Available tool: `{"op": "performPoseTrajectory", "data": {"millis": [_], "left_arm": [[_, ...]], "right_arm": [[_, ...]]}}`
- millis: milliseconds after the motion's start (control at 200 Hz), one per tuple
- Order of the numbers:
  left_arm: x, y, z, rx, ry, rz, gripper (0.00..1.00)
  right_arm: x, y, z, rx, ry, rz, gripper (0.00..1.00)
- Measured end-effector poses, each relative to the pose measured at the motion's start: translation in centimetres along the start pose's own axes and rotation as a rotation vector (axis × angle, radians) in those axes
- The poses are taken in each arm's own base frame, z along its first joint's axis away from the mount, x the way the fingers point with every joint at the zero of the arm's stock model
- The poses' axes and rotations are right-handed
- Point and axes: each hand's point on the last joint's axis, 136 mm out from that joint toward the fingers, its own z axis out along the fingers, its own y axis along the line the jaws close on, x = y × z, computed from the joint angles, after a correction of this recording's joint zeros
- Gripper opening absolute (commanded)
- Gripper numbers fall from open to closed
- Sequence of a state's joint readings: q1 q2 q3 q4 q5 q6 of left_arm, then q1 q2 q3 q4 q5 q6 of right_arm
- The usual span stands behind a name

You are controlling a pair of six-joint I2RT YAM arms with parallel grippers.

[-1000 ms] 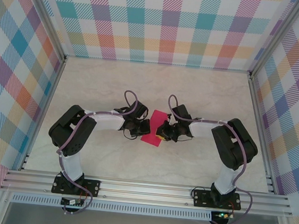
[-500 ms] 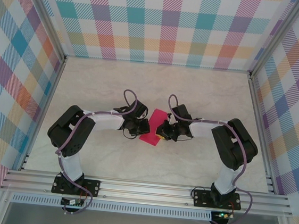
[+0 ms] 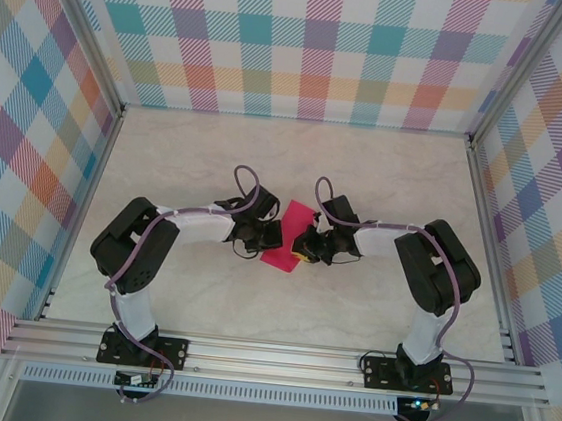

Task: Fold a paper plane with a square sheet of paper (pick it up from the middle)

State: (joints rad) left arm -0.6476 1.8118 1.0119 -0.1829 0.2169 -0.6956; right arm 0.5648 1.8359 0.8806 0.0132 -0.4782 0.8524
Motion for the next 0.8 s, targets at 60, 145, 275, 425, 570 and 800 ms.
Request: {"op": "performPoseTrajectory", "data": {"millis": [60, 145, 275, 425, 570, 800], "left_arm": [[0.1, 0.3, 0.2, -0.014, 0.004, 0.000, 0.05], [0.0, 0.4, 0.2, -0.018, -0.002, 0.002, 0.05], [-0.1, 0.4, 0.2, -0.021, -0.004, 0.002, 0.05], [-0.1, 0.4, 0.2, -0.021, -0.005, 0.001, 0.04], [-0.1, 0.4, 0.2, -0.021, -0.005, 0.001, 0.04], [-0.1, 0.5, 0.2, -0.022, -0.006, 0.001, 0.04]], "right_arm": [[0.0, 0.1, 0.0, -0.006, 0.000, -0.003, 0.13], [0.2, 0.3, 0.0, -0.020, 0.000, -0.011, 0.13], [1.7, 0.6, 0.2, -0.033, 0.012, -0.024, 0.13], [3.1, 0.6, 0.6, -0.032, 0.033, -0.020, 0.12], [3.2, 0.6, 0.7, -0.030, 0.036, -0.017, 0.12], [3.7, 1.1, 0.7, -0.031, 0.041, -0.032, 0.12]]}}
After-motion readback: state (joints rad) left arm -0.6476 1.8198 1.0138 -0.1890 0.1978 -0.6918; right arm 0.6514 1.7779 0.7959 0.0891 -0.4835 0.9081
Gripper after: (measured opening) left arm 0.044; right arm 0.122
